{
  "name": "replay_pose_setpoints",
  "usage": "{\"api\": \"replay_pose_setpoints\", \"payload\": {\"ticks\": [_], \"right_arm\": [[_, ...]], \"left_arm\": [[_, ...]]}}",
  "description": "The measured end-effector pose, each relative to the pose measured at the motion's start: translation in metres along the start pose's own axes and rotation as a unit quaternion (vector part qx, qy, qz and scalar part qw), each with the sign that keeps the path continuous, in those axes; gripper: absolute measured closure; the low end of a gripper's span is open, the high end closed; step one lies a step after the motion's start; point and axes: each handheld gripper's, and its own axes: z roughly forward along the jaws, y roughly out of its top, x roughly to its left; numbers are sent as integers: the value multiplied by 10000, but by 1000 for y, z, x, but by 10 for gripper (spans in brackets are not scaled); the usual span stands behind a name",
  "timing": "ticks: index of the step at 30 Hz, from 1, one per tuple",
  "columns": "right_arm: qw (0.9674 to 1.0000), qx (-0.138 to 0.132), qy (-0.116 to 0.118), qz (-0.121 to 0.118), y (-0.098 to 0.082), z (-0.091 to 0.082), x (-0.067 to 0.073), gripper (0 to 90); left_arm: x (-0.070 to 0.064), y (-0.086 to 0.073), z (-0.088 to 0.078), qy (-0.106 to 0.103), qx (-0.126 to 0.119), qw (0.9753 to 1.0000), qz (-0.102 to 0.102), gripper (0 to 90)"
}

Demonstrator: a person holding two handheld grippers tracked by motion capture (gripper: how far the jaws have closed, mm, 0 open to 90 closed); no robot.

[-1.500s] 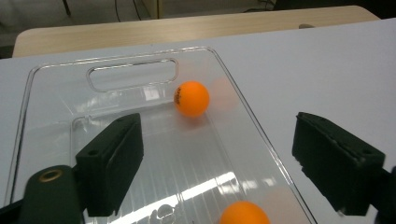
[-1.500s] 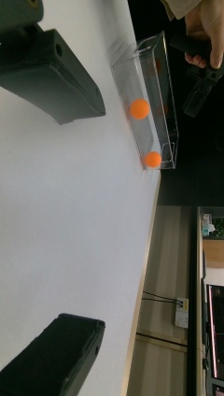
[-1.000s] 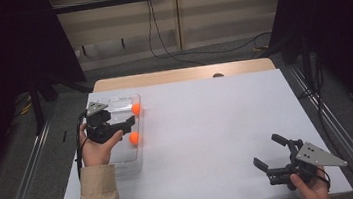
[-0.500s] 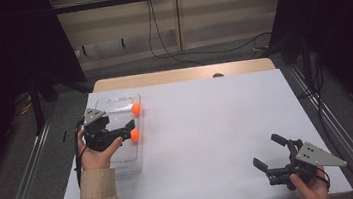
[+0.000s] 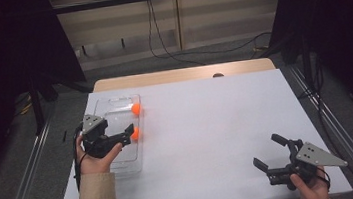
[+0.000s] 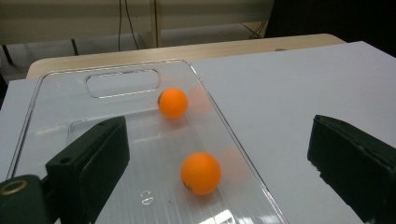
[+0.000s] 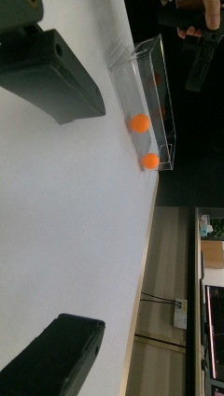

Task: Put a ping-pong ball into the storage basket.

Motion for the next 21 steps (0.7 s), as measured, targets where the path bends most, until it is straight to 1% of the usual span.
{"api": "replay_pose_setpoints", "payload": {"ticks": [5,6,8,11,15,19,20,21], "right_arm": [[10000,-2,1,4,0,0,0,3],[10000,8,-12,-6,0,0,0,3],[10000,4,-22,6,0,0,-1,3],[10000,2,-23,9,0,-1,0,3],[10000,-3,-21,6,0,-1,0,3],[10000,-3,-20,4,0,-1,0,3],[10000,-9,-23,-1,0,-1,0,2],[10000,-13,-22,-4,0,-1,0,2]], "left_arm": [[0,-6,-5,25,-113,9999,-3,53],[0,-7,-6,23,-91,10000,16,51],[-2,-10,-7,14,-139,9999,0,51],[-3,-13,-9,32,-164,9999,41,50],[-5,-19,-12,-5,-201,9998,60,50],[-8,-26,-16,-3,-263,9996,42,47],[-9,-28,-16,-16,-287,9996,4,46],[-10,-30,-16,-74,-292,9995,-21,46]]}}
